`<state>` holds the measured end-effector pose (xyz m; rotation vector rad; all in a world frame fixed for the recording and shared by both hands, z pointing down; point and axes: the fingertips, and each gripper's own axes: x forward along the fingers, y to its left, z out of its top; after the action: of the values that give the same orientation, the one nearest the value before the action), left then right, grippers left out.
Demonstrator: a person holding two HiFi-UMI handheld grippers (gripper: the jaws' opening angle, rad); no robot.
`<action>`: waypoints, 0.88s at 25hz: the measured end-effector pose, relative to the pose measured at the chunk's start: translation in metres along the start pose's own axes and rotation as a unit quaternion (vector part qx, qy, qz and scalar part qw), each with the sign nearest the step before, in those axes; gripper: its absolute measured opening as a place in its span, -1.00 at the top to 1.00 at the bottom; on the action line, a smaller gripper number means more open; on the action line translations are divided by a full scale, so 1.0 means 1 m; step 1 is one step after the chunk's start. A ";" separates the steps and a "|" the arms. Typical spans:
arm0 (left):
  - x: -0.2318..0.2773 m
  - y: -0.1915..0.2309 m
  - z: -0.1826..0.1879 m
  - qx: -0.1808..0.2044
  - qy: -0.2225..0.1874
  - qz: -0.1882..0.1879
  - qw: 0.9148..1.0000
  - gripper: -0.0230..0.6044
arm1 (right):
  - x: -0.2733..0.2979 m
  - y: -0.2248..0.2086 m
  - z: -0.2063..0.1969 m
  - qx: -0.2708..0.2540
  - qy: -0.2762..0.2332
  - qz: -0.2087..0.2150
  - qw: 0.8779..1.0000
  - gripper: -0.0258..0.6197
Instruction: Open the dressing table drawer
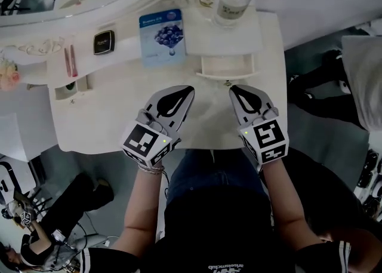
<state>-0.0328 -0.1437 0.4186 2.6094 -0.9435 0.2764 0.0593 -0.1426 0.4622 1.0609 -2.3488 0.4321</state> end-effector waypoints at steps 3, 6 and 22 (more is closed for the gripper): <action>-0.001 -0.001 0.004 0.002 0.000 -0.001 1.000 0.87 | -0.004 0.000 0.006 0.002 -0.006 0.001 1.000 0.83; -0.001 -0.002 0.010 0.003 -0.004 -0.001 1.000 0.87 | -0.008 0.002 0.011 0.000 -0.009 0.005 1.000 0.84; -0.005 -0.012 0.027 0.012 -0.015 0.002 1.000 0.87 | -0.028 0.003 0.036 -0.007 -0.034 0.021 0.999 0.86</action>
<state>-0.0269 -0.1428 0.3895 2.6400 -0.9624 0.2512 0.0607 -0.1413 0.4167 1.0380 -2.4342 0.4011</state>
